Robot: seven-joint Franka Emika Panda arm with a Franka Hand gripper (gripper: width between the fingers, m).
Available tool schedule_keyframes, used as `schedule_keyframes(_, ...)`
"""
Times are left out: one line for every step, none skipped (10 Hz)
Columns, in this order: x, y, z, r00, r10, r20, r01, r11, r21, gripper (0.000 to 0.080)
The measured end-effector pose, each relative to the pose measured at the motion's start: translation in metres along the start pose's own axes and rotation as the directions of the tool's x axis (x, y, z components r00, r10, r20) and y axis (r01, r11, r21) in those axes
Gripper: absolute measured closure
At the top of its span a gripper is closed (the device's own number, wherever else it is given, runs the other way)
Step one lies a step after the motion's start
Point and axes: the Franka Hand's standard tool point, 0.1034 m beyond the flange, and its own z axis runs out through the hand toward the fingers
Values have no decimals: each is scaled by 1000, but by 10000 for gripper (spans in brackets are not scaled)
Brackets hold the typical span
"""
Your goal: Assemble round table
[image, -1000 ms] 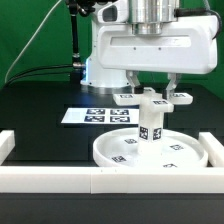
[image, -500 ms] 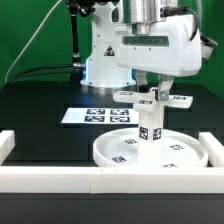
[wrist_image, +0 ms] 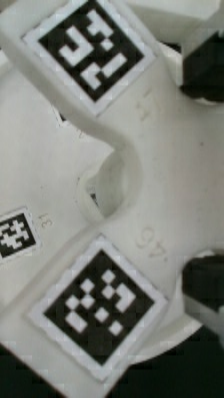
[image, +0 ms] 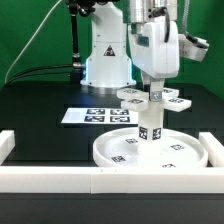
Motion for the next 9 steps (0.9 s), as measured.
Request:
schedule_keyframes(0, -1, 0, 998, 58, -2, -58, 998, 2, 367)
schedule_keyframes(0, -3, -1, 994, 109, -1, -109, 994, 4, 367)
schedule_keyframes(0, -4, -1, 986, 165, 4, -165, 986, 10, 367)
schedule_keyframes(0, -4, -1, 984, 177, 6, -177, 984, 13, 367)
schedule_keyframes(-1, -4, -1, 987, 162, 6, -162, 987, 13, 367)
schedule_keyframes(-1, -4, -1, 989, 148, 7, -148, 989, 10, 219)
schedule_keyframes(-3, -3, -11, 996, 88, 20, -88, 996, -34, 171)
schedule_keyframes(-5, -5, -22, 998, 61, 35, -59, 998, -35, 156)
schedule_keyframes(-9, -6, -29, 998, 44, 44, -43, 999, -26, 156)
